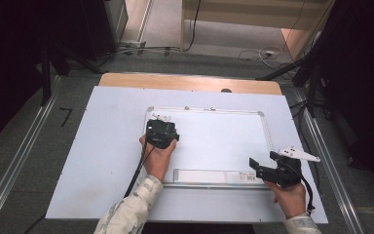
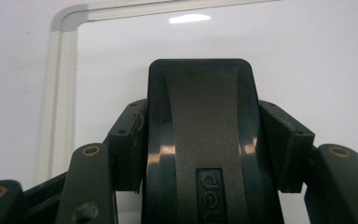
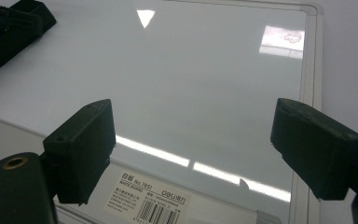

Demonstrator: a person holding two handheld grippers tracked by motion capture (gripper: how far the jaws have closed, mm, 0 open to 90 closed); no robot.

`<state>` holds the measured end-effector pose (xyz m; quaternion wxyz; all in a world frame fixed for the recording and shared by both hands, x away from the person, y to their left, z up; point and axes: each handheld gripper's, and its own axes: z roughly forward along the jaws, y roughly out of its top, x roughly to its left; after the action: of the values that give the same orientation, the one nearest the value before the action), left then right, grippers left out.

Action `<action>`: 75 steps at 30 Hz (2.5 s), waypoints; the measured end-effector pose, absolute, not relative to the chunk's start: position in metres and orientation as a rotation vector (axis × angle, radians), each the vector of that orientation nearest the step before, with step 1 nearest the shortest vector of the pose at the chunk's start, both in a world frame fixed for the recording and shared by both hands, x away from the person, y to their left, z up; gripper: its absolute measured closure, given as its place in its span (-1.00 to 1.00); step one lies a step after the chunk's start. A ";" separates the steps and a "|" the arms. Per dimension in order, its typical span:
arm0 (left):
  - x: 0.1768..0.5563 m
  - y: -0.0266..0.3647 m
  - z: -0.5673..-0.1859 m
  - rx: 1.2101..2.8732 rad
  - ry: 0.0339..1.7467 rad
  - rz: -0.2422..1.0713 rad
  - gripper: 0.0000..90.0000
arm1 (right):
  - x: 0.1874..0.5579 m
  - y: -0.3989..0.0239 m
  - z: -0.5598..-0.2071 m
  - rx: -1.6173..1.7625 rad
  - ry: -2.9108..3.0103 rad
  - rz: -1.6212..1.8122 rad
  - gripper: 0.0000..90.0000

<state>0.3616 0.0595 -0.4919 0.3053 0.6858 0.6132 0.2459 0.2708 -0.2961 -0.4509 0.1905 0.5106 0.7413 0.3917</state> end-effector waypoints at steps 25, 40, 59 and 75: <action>0.366 0.049 -0.447 1.818 1.487 0.726 -0.08 | 0.271 -0.297 -0.450 1.436 2.083 1.105 -0.72; 0.349 0.055 -0.444 1.785 1.470 0.663 -0.08 | 0.271 -0.296 -0.451 1.437 2.084 1.100 -0.72; 0.337 0.062 -0.442 1.775 1.461 0.653 -0.08 | 0.271 -0.295 -0.451 1.437 2.088 1.098 -0.72; 0.335 0.064 -0.440 1.758 1.469 0.652 -0.08 | 0.271 -0.295 -0.451 1.436 2.084 1.100 -0.72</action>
<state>0.3352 0.0643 -0.4402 0.3709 0.6855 0.5727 0.2541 0.2711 -0.2954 -0.4509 0.1901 0.5109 0.7414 0.3913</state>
